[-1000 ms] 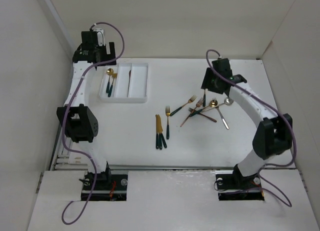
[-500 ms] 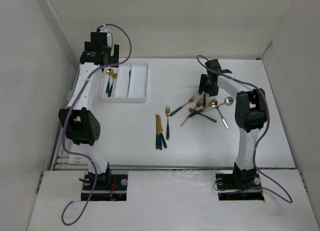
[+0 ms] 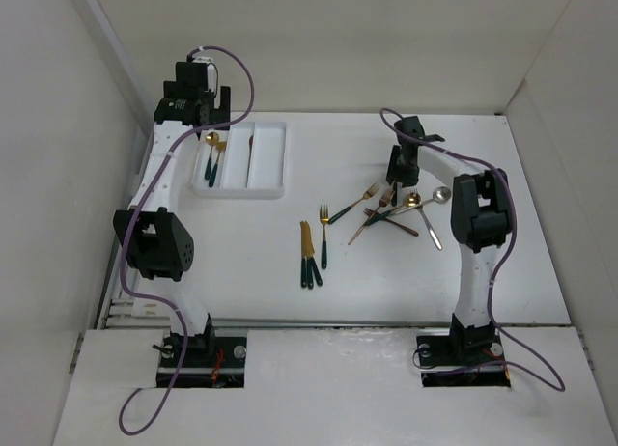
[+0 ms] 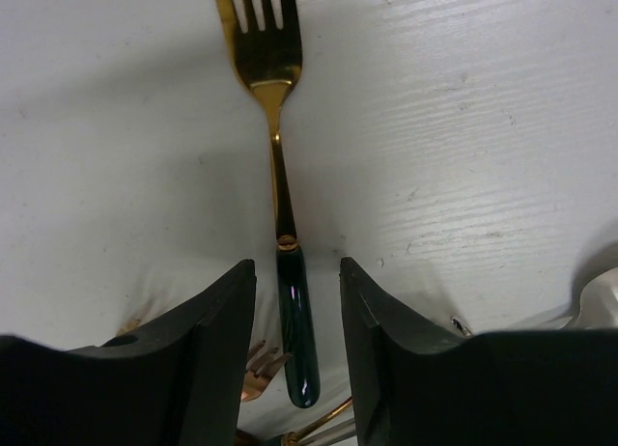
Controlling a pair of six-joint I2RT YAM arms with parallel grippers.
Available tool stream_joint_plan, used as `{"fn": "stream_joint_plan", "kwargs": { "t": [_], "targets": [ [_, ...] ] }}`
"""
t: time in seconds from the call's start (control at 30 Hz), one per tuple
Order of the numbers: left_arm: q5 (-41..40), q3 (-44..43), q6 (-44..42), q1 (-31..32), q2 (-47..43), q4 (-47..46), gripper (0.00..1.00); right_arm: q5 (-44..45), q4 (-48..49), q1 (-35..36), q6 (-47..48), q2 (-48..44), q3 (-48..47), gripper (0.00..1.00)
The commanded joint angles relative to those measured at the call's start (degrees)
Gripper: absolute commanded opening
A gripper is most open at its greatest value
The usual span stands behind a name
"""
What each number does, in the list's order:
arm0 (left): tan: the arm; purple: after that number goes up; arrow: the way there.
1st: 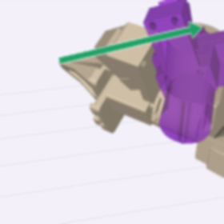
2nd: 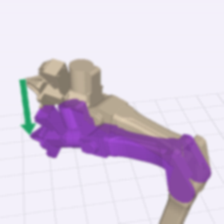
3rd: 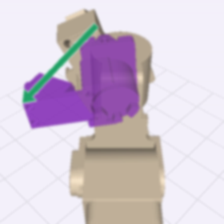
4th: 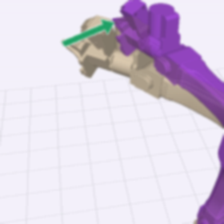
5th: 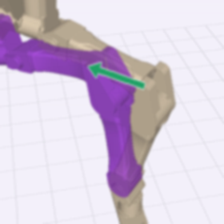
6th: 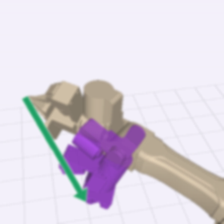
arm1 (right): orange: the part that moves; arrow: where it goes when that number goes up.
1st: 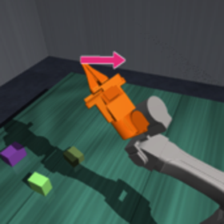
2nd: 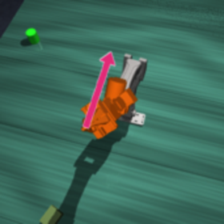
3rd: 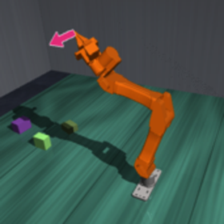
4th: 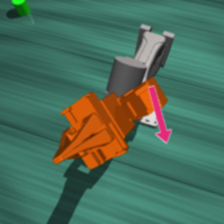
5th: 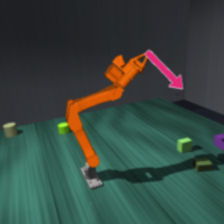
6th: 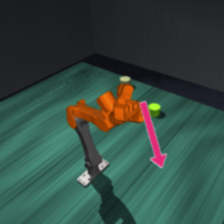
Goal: Sort the eating utensils into containers
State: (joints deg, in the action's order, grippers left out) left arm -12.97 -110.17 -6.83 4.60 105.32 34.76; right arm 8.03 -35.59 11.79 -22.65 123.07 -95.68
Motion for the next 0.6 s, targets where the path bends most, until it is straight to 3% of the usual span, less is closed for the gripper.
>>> {"fn": "stream_joint_plan", "kwargs": {
  "t": [0.0, 0.2, 0.3, 0.33, 0.37, 0.53, 0.57],
  "targets": [
    [0.49, -1.63, 1.03, -0.12, -0.82, 0.48, 1.0, 3.47, -0.44, -0.1, -2.21, 0.68, -1.71, 0.46],
    [3.03, -1.63, 1.03, -0.12, -0.82, 0.48, 0.98, 3.48, -1.14, -0.1, -2.22, 1.21, -1.88, 0.42],
    [4.01, -1.63, 1.03, 0.41, -0.82, 0.48, 0.95, 2.95, -1.85, -0.1, -2.22, 1.83, -3.46, 0.23],
    [5.57, -1.63, 1.03, 0.41, -0.82, 1.09, 0.94, 2.95, -1.85, -0.1, -2.22, 1.83, -3.46, 0.07],
    [6.29, -1.63, 0.51, 0.41, -0.82, 1.1, 0.94, 2.95, -1.85, -0.1, -2.22, 1.83, -3.46, 0.0],
    [14.18, -1.63, -1.69, 0.94, -0.82, 2.15, 0.88, 7.07, -0.27, -0.1, -2.22, 0.6, -2.23, 0.0],
    [19.16, -1.63, -1.7, 0.94, -0.82, 2.15, 0.86, 9.78, 0.26, -0.1, -2.22, -0.36, -1.71, 0.0]
  ]
}}
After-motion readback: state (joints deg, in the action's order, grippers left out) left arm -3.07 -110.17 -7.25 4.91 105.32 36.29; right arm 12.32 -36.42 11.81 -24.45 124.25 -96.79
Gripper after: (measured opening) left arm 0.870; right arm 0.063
